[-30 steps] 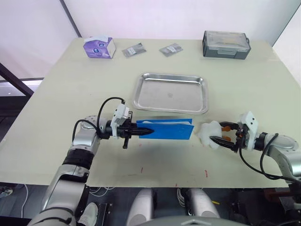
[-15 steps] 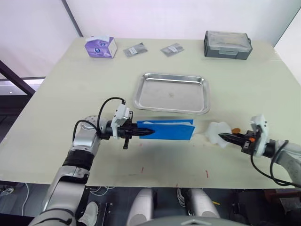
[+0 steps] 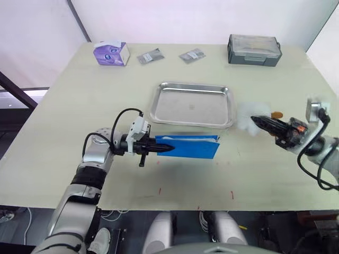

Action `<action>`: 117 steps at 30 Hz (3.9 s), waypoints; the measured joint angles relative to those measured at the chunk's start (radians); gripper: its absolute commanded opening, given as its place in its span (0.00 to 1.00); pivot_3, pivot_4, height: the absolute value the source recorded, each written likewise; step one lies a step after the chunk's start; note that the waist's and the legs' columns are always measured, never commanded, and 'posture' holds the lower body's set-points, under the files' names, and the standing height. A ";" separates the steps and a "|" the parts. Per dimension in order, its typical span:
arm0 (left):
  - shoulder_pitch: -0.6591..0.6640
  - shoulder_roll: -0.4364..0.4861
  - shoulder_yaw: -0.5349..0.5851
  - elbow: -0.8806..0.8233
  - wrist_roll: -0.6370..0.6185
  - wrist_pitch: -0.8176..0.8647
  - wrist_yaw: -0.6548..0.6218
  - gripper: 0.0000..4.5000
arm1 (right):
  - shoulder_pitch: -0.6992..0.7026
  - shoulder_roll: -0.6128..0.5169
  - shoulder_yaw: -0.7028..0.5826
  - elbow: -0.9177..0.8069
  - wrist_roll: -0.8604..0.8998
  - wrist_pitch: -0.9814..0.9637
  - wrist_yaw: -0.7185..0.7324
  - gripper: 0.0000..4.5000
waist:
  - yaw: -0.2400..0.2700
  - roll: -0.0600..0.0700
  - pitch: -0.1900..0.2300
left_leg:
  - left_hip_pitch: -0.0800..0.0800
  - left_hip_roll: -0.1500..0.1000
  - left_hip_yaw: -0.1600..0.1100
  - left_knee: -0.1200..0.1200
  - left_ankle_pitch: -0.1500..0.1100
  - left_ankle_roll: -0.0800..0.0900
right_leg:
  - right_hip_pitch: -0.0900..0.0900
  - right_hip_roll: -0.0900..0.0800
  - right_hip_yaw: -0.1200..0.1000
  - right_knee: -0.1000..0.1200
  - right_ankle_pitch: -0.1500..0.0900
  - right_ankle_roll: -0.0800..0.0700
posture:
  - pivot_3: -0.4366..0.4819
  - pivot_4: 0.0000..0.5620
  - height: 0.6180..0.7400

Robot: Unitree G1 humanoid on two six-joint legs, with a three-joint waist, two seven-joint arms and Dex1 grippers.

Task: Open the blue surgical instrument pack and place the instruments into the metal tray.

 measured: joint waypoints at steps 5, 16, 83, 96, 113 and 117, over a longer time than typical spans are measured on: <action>-0.008 -0.026 0.000 0.007 0.007 -0.009 0.000 0.00 | -0.207 0.051 0.214 -0.033 -0.139 -0.014 -0.068 0.00 | -0.002 0.002 0.001 | 0.000 0.000 0.000 0.000 0.000 0.000 | -0.001 0.001 0.000 0.000 0.000 0.000 | 0.48 0.27 0.98; -0.028 -0.044 0.006 0.032 0.036 -0.010 0.000 0.00 | -0.412 0.176 0.530 -0.012 -0.430 -0.112 -0.086 0.00 | -0.001 0.002 0.001 | -0.002 -0.001 -0.002 0.000 0.000 0.000 | -0.002 0.000 -0.002 0.000 0.000 0.000 | 0.48 0.27 0.98; -0.075 -0.083 0.001 0.146 0.041 -0.087 0.005 0.00 | -0.087 0.180 0.502 0.375 -0.663 -0.513 0.273 0.24 | -0.001 0.002 0.002 | -0.001 -0.002 -0.005 0.000 0.000 0.000 | 0.000 0.000 -0.005 0.000 0.000 0.000 | 0.48 0.27 0.98; -0.080 -0.075 0.010 0.146 0.032 -0.036 0.000 0.38 | -0.070 0.183 0.500 0.349 -0.654 -0.504 0.319 0.00 | -0.001 0.002 0.002 | -0.001 -0.002 -0.005 0.000 0.000 0.000 | 0.000 0.000 -0.005 0.000 0.000 0.000 | 0.48 0.27 0.98; 0.021 0.127 0.027 -0.049 -0.113 0.159 -0.001 0.98 | -0.026 0.145 0.442 0.305 -0.636 -0.487 0.284 0.00 | -0.003 0.003 0.002 | -0.001 -0.001 -0.005 0.000 0.000 0.000 | 0.000 0.000 -0.005 0.000 0.000 0.000 | 0.48 0.27 0.98; 0.093 0.179 0.027 -0.164 -0.160 0.267 -0.001 0.98 | -0.026 0.147 0.442 0.305 -0.636 -0.489 0.282 0.00 | 0.000 0.003 0.003 | -0.001 -0.001 -0.005 0.000 0.000 0.000 | 0.000 0.000 -0.005 0.000 0.000 0.000 | 0.48 0.27 0.98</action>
